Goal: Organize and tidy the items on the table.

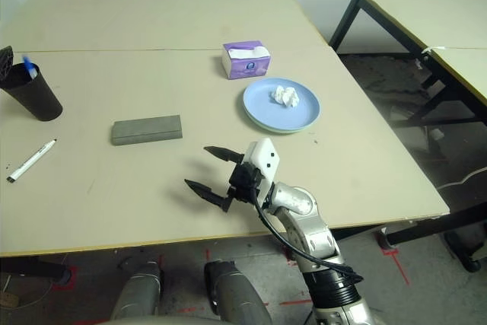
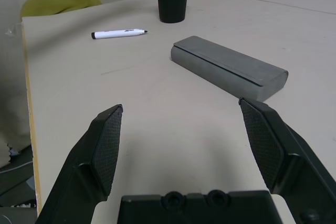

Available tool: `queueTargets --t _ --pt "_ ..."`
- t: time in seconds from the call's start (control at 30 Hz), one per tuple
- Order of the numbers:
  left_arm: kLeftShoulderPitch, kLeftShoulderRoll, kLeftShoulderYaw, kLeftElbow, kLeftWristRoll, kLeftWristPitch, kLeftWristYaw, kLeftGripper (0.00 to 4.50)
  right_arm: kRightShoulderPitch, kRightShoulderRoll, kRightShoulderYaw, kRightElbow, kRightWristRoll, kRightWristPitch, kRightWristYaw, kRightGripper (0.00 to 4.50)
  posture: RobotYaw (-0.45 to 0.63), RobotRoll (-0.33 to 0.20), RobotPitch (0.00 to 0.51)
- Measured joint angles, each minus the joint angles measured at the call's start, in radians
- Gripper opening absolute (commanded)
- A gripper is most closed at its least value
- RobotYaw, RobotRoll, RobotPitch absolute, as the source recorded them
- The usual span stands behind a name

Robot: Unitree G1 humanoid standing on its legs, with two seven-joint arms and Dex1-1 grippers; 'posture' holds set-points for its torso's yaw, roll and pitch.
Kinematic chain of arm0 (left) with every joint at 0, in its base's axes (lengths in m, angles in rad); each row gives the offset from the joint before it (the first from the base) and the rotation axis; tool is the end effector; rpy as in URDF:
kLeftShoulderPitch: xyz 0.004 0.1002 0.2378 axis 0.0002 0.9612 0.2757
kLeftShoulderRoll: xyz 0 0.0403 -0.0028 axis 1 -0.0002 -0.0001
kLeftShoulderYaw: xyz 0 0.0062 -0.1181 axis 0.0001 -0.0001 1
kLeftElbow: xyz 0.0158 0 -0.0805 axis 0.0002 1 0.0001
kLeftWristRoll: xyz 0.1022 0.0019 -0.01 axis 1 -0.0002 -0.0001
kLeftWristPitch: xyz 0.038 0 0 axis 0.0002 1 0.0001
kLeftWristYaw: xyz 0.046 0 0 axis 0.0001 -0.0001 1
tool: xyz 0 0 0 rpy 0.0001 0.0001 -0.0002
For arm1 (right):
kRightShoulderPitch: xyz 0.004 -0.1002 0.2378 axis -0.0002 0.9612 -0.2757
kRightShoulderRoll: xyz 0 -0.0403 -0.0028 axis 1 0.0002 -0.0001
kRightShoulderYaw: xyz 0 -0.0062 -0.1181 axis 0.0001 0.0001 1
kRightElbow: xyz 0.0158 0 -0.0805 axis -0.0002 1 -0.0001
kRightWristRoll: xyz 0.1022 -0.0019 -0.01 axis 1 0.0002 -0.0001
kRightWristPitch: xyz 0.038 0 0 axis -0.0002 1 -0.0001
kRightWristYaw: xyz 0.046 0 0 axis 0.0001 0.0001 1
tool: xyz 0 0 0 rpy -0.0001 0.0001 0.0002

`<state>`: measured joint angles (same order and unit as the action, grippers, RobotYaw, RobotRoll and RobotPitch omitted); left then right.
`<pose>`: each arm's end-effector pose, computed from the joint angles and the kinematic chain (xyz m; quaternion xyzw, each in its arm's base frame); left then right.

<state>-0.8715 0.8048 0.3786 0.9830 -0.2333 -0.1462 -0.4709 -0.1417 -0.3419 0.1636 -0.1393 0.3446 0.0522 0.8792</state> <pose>0.2981 0.3812 0.2057 0.0840 -0.1285 0.0730 0.9854 0.2296 -0.1700 0.0812 -0.0358 -0.0710 0.5296 0.8445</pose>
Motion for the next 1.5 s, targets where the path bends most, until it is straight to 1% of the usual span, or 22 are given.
queueTargets --t 0.13,0.2,0.27,0.37,0.57,0.6,0.63,0.7,0.83,0.97,1.03,1.17,1.37,1.5 --pt "0.002 0.005 0.002 -0.002 -0.006 0.003 -0.007 4.47 -0.002 0.006 0.001 0.000 0.000 0.000 0.000 4.50 -0.03 0.000 0.160" --pt "0.009 0.023 0.006 -0.008 -0.018 0.019 -0.033 4.47 -0.003 0.006 0.001 0.001 0.000 0.000 0.000 4.50 -0.03 0.000 0.162" --pt "0.033 0.053 0.014 -0.038 -0.041 0.057 -0.091 4.47 -0.004 0.001 -0.001 0.003 0.001 -0.001 0.004 4.50 -0.03 0.000 0.164" --pt "0.105 0.129 0.018 -0.103 -0.076 0.142 -0.222 4.47 -0.007 -0.022 -0.006 0.014 0.001 -0.018 0.028 4.50 -0.02 0.000 0.163" --pt "0.324 0.305 0.039 -0.304 -0.161 0.404 -0.490 4.47 -0.018 -0.035 -0.005 0.055 0.014 -0.101 0.136 4.50 0.01 0.000 0.162" --pt "0.380 0.350 0.039 -0.349 -0.169 0.463 -0.532 4.47 -0.025 -0.035 0.005 0.067 0.014 -0.122 0.164 4.50 0.02 0.000 0.162" --pt "0.411 0.375 0.041 -0.375 -0.171 0.502 -0.558 4.47 -0.028 -0.035 0.010 0.075 0.014 -0.137 0.184 4.50 0.02 0.000 0.162" --pt "0.519 0.439 0.045 -0.458 -0.174 0.594 -0.618 4.47 -0.041 -0.034 0.027 0.097 0.013 -0.171 0.229 4.50 0.03 0.000 0.163" --pt "0.723 0.509 0.051 -0.594 -0.164 0.716 -0.698 4.47 -0.068 -0.018 0.049 0.139 0.011 -0.200 0.265 4.50 0.04 0.000 0.164" --pt "0.832 0.513 0.040 -0.686 -0.140 0.784 -0.703 4.47 -0.084 -0.008 0.054 0.151 0.011 -0.204 0.266 4.50 0.03 0.000 0.166" --pt "0.834 0.506 0.015 -0.701 -0.119 0.799 -0.677 4.47 -0.084 -0.007 0.054 0.152 0.010 -0.204 0.265 4.50 0.02 0.000 0.165" --pt "0.770 0.448 -0.053 -0.701 -0.082 0.797 -0.610 4.47 -0.077 -0.008 0.056 0.145 0.009 -0.203 0.261 4.50 -0.01 0.000 0.165" --pt "0.594 0.314 -0.159 -0.623 -0.012 0.743 -0.503 4.47 -0.047 -0.023 0.060 0.108 0.007 -0.188 0.238 4.50 -0.03 0.000 0.165" --pt "0.532 0.250 -0.202 -0.573 0.015 0.707 -0.468 4.47 -0.040 -0.029 0.059 0.092 0.006 -0.177 0.220 4.50 -0.04 0.000 0.163"
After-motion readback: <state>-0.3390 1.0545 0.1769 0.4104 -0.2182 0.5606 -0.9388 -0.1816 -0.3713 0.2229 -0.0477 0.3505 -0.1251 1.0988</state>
